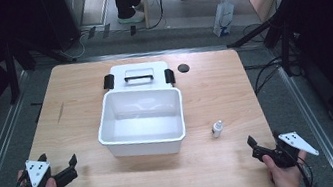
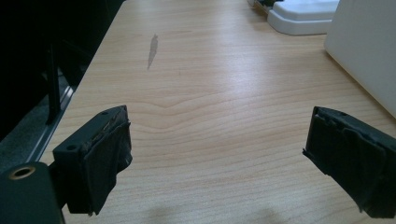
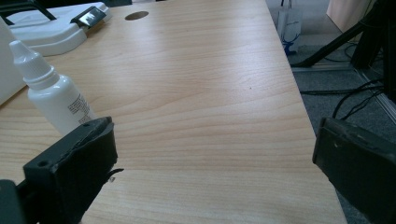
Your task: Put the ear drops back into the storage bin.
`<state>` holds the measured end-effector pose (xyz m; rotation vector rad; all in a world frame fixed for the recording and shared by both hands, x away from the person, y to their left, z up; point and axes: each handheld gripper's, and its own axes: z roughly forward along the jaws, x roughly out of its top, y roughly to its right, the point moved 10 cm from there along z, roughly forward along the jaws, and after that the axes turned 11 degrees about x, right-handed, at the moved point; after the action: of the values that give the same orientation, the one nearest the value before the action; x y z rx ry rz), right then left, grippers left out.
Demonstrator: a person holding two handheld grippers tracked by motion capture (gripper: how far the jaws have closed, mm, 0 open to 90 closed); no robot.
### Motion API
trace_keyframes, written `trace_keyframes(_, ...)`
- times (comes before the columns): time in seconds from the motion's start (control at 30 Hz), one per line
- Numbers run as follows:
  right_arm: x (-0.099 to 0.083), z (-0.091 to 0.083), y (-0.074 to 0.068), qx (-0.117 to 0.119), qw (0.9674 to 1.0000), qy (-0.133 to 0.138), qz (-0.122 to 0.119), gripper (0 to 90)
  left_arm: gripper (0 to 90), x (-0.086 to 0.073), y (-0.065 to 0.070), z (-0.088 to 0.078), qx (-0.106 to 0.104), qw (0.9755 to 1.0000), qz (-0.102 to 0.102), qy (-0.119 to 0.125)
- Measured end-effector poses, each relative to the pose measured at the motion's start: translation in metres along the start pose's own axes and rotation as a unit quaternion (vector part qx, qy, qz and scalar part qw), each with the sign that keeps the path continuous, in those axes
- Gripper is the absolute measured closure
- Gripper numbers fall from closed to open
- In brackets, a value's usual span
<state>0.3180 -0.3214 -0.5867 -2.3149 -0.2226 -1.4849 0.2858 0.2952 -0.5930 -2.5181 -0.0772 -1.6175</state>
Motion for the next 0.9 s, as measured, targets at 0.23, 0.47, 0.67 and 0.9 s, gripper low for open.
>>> trace_keyframes(0.23,-0.001,0.001,0.0,-0.001,1.0,-0.007,-0.001,0.0,7.6,0.0,0.0,0.0,0.0,1.0,0.0,-0.001)
trace_keyframes(0.47,-0.006,0.007,-0.001,0.012,0.9985,-0.054,-0.003,0.0,7.6,0.0,0.0,0.0,0.0,1.0,0.0,-0.002)
trace_keyframes(0.67,-0.009,0.009,-0.006,0.027,0.9945,-0.098,-0.026,0.0,7.6,0.0,0.0,0.0,-0.002,1.0,-0.001,-0.003)
trace_keyframes(0.9,-0.003,0.007,-0.011,0.041,0.9839,-0.161,-0.065,0.0,7.6,0.0,0.0,0.001,-0.003,1.0,-0.003,-0.004)
